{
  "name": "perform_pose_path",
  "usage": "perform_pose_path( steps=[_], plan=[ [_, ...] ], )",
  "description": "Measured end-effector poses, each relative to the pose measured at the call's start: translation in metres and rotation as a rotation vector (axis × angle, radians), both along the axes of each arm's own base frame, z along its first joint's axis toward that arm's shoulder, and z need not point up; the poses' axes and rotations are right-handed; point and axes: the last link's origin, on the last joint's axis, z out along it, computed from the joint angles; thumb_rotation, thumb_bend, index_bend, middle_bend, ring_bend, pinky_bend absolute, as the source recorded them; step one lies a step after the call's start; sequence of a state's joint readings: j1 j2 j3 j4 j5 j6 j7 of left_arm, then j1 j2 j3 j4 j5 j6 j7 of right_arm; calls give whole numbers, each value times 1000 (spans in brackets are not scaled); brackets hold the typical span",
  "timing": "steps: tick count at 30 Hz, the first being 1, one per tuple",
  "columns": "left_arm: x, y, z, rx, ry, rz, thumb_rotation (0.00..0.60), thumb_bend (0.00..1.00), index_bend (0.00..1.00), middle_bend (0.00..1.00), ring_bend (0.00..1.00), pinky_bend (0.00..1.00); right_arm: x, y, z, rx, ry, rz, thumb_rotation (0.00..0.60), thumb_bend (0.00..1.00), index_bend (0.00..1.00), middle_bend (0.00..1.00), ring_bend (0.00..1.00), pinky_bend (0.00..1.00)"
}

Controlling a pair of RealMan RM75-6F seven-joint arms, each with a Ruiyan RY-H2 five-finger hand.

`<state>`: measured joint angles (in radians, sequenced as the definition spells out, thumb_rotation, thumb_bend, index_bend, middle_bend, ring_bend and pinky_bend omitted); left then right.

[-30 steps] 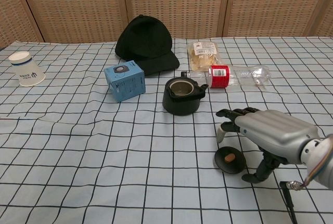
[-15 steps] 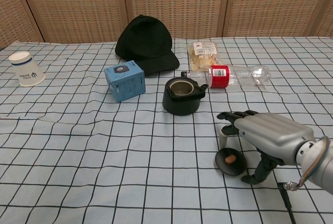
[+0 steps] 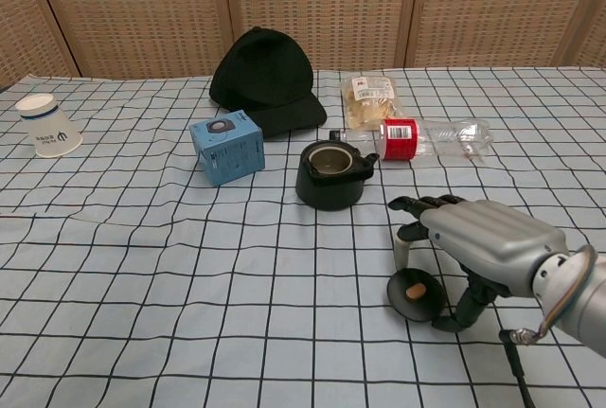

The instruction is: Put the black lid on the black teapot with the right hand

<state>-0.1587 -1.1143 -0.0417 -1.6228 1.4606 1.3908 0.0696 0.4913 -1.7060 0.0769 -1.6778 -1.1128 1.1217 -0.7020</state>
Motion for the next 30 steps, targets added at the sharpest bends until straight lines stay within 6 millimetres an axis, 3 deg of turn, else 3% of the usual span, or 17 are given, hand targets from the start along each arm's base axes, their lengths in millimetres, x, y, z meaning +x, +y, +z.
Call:
perform_pose_path(
  steps=[8,18,23,30],
  plan=[
    [-1,0,0,2,1,3,600,58,0,0,0,0,15,-10,25,-66,-37,30,600,351,487,38,0,0],
    [-1,3,4,22,-6,1,600,58,0,0,0,0,46,-43,62,-172,-65,93,600,351,483,41,0,0],
    [-3,5,4,25,-2,12,600,58,0,0,0,0,63,-60,68,-182,-68,114,600,350,482,42,0,0],
    [-4,10,2,12,2,24,600,58,0,0,0,0,76,-85,60,-160,-73,102,600,351,482,49,0,0]
  ],
)
